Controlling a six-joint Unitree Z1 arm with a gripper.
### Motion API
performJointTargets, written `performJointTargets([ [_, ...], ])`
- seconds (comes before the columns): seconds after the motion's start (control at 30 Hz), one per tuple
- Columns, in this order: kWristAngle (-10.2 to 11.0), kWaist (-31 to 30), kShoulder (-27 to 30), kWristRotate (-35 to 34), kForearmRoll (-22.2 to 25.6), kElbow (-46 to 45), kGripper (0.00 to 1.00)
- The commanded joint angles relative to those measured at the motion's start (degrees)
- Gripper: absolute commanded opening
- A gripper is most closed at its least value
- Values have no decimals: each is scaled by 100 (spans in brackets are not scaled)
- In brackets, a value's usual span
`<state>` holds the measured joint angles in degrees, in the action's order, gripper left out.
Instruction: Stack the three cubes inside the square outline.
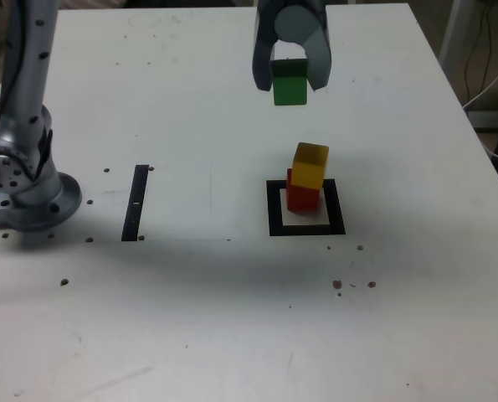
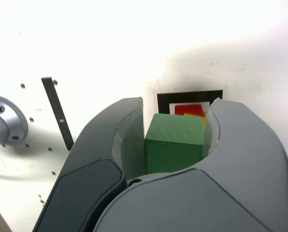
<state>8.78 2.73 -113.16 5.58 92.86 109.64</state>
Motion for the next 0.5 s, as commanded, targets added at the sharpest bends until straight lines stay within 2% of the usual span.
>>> performJointTargets([
  [0.0, -60, -107, 14, -236, 71, -108, 3],
  [0.2, -275, -239, -99, -625, 33, -343, 5],
  [0.47, -291, -329, -288, -585, -9, -103, 5],
])
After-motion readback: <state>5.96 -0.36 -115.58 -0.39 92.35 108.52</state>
